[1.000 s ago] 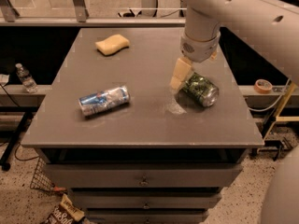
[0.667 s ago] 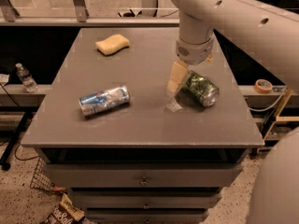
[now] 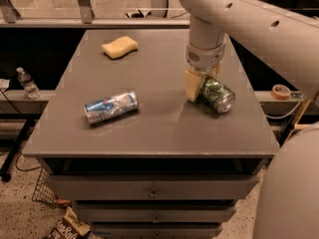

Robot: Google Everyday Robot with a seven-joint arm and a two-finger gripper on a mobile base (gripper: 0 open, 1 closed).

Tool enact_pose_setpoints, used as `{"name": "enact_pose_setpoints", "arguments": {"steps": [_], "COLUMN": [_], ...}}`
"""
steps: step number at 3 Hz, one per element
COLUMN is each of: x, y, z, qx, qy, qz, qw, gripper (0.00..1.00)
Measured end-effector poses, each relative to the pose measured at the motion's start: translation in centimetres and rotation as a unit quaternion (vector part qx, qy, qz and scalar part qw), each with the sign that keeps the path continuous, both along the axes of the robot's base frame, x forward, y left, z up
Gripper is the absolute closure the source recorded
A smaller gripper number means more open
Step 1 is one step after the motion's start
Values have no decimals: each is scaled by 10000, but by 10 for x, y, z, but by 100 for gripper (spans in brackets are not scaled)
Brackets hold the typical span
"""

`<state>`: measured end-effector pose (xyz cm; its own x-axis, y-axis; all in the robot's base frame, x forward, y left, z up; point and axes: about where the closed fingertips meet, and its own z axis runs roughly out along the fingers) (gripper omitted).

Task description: Place green can upright

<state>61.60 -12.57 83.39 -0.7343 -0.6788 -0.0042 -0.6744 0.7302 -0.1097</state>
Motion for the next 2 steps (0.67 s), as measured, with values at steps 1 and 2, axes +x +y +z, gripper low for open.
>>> {"name": "enact_pose_setpoints", "arguments": {"steps": [1, 2], "x": [2, 5], "y": [0, 0], "z": [6, 35], "qx": [152, 681], "qy": [-94, -600], "qz": [33, 240], "qw": [9998, 9956], "gripper": [65, 87]}}
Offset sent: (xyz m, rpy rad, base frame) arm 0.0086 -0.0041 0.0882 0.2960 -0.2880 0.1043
